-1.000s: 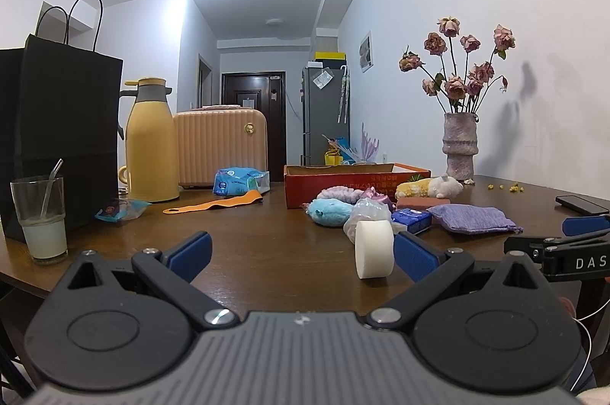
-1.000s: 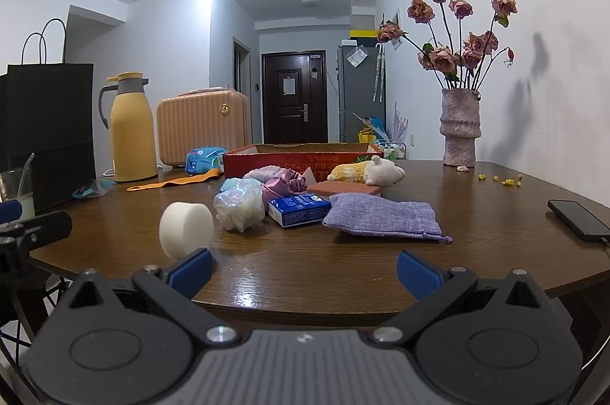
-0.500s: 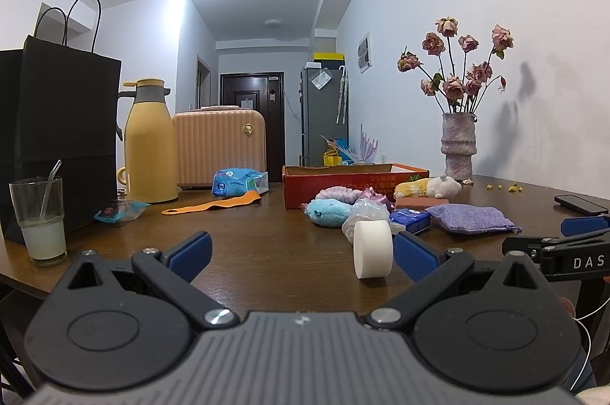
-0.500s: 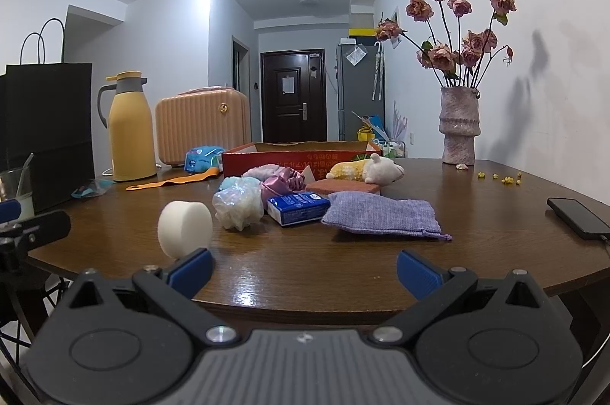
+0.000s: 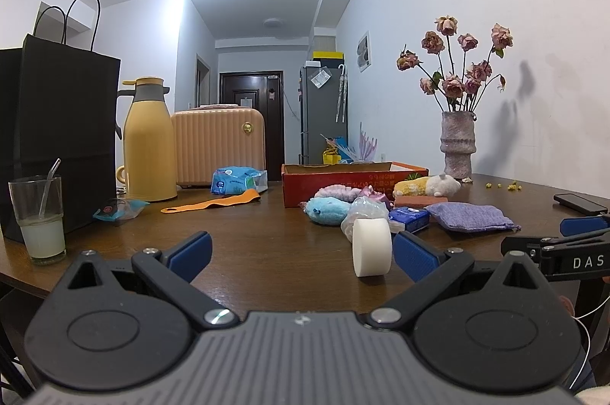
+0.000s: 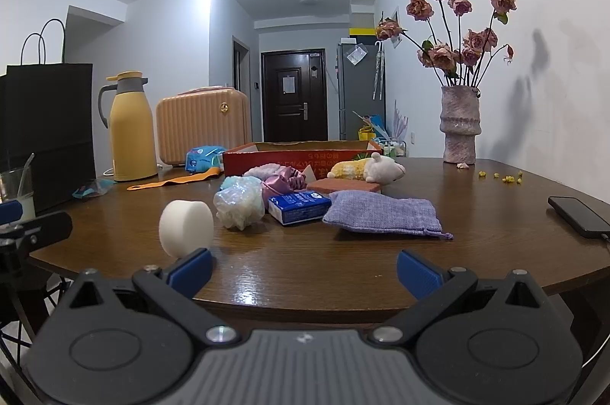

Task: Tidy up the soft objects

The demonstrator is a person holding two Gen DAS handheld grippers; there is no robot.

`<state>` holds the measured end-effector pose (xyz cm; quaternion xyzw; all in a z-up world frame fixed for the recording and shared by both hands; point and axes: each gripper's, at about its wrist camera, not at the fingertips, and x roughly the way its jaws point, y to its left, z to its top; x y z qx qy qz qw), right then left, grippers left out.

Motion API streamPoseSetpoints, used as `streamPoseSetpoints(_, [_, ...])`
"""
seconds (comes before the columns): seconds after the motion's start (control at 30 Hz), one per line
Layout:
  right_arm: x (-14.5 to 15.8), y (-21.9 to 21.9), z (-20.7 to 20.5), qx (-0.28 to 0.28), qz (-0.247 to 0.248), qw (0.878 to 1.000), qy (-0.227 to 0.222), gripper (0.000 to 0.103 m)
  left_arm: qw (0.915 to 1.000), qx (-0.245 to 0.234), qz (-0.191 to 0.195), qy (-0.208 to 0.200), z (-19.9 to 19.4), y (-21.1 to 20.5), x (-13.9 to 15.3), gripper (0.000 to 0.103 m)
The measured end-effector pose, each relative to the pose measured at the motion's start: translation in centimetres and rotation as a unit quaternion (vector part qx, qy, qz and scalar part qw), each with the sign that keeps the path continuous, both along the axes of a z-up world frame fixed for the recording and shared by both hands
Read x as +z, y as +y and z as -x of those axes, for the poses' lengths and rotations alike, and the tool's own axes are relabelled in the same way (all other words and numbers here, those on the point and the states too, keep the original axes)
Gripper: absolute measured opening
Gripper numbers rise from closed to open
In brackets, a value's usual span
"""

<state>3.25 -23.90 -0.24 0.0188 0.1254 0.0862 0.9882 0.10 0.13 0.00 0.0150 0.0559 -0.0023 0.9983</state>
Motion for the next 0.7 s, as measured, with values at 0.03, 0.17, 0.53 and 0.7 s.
streamPoseSetpoints(0.03, [0.0,0.0,0.0,0.0,0.0,1.0,0.0,0.103,1.0,-0.002,0.001,0.0,0.0,0.0,0.0,0.103])
streamPoseSetpoints(0.17, [0.1,-0.2,-0.1,0.0,-0.004,1.0,0.0,0.103,0.9999,-0.01,0.004,0.0,-0.4,-0.1,0.1,0.103])
streamPoseSetpoints(0.53, [-0.2,-1.6,-4.4,0.0,-0.003,1.0,0.012,0.103,0.9952,-0.086,0.016,0.045,-10.0,-3.6,0.5,0.058])
streamPoseSetpoints(0.7, [0.0,-1.9,-7.3,0.02,-0.02,0.999,0.035,0.101,0.9848,-0.046,0.106,0.13,-14.6,0.2,-0.6,0.047])
